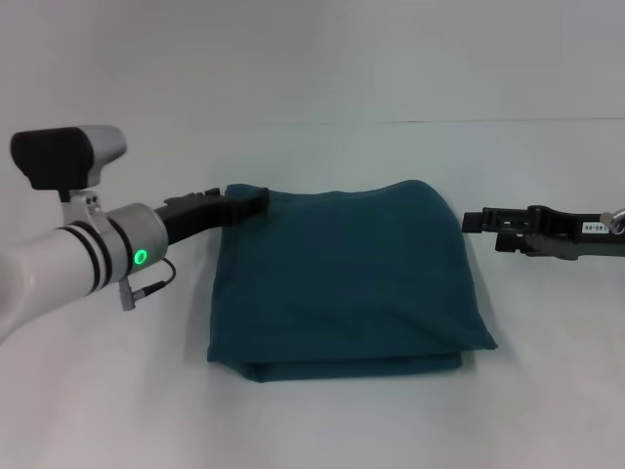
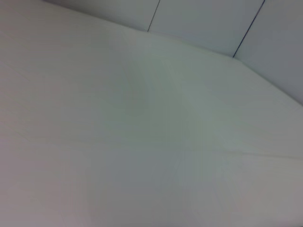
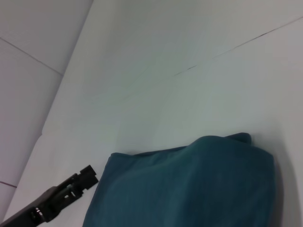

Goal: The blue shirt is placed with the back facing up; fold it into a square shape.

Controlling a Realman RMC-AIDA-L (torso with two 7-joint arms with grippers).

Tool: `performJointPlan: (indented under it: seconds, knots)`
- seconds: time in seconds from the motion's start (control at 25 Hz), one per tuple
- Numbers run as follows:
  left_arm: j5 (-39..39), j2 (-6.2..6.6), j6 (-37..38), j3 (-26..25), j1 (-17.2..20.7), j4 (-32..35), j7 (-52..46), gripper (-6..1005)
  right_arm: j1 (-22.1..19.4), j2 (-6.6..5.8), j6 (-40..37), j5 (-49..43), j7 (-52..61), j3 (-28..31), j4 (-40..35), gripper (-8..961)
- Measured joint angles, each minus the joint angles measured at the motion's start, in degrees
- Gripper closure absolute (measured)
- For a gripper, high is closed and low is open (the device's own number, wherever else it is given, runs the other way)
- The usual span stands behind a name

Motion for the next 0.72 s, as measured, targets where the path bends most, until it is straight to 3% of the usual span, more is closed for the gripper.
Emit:
performJointPlan:
  seconds: [0.52,0.72]
  knots:
    - [-0.2,-0.21,-0.96,1.88,-0.75,-1.01,0.02,156,-0.12,0.01,0.14,0.0,-0.02,0.04,0.0,38]
    - [-0.07,-0.22,-0.97,2.94,-1.73,-1.59,-0.05,214,-0.29,0.15,0.22,-0.01,-0.03,0.04,0.0,38]
